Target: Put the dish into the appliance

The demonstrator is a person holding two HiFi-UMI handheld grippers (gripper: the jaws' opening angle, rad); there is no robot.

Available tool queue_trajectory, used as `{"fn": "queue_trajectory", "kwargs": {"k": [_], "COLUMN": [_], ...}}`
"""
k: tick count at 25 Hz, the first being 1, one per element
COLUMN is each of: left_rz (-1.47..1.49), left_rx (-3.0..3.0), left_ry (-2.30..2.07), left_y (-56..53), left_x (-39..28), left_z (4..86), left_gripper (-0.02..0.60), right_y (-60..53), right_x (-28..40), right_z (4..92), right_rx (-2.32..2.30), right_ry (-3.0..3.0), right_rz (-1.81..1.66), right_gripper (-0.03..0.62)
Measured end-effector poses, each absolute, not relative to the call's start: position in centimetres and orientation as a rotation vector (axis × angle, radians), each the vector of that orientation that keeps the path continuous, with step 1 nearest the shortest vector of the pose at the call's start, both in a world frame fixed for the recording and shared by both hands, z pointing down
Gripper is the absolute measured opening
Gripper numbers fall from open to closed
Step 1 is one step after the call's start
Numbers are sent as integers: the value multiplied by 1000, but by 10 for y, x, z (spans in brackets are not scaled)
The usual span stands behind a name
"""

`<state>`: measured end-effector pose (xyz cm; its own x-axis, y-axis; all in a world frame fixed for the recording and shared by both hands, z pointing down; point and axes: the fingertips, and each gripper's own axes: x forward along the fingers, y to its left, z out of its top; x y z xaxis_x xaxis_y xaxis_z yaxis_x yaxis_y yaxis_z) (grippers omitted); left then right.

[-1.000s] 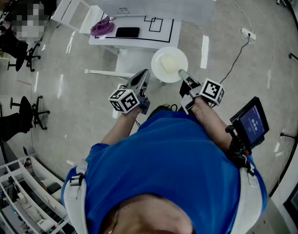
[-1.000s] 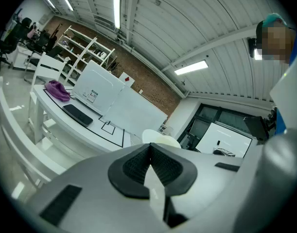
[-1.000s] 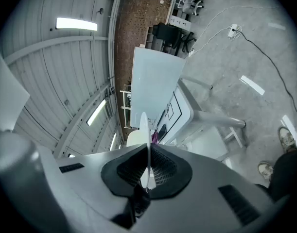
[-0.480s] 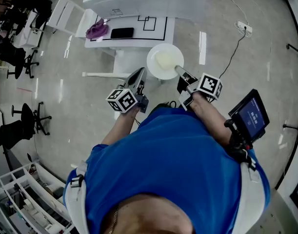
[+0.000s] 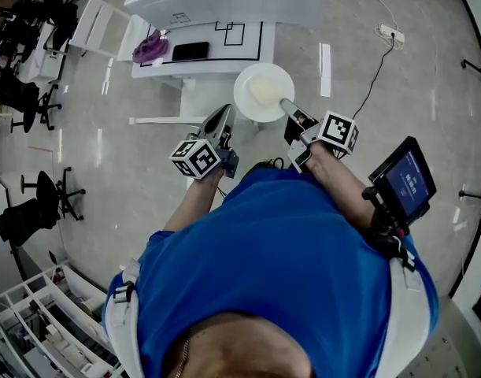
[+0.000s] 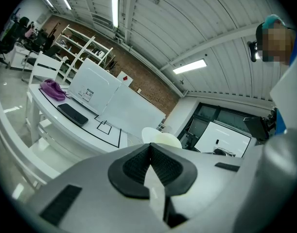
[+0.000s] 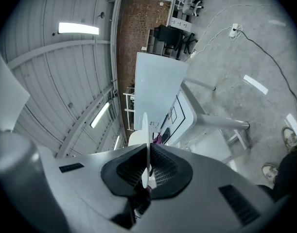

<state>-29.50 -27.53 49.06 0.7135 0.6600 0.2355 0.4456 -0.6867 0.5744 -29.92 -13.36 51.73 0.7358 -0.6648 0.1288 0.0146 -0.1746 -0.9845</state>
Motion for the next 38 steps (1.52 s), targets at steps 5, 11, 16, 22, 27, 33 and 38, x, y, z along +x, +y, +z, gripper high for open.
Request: {"fn": "queue_trajectory", "kwargs": {"k": [5, 11, 16, 22, 27, 33, 38], "left_rz": [597, 611, 624, 644, 636, 646, 660], "left_rx": [2437, 2429, 2421, 2423, 2426, 2415, 2404], "left_ry": [847, 863, 893, 923, 964, 1006, 1050], "left_y": [-274, -270, -263, -183, -167, -96, -78], "left_x": [-295, -292, -287, -271, -265, -253, -246], "left_z": [491, 493, 492, 489, 493, 489, 497], "left_gripper": [6, 6, 7, 6, 6, 7, 6], "right_y": [-132, -126, -116, -31, -14, 56, 73], "right_x": [-299, -297, -294, -280, -280, -273, -271], "right_z": [517, 519, 517, 514, 524, 523, 531], "right_rx": [-1650, -1646, -1649, -1652, -1656, -1656, -1654], "right_ry": [529, 502, 473, 449, 427, 388, 357], "right_rz": [-648, -639, -624, -595, -566, -535, -507], "right_gripper": [11, 11, 11, 11, 11, 11, 11]}}
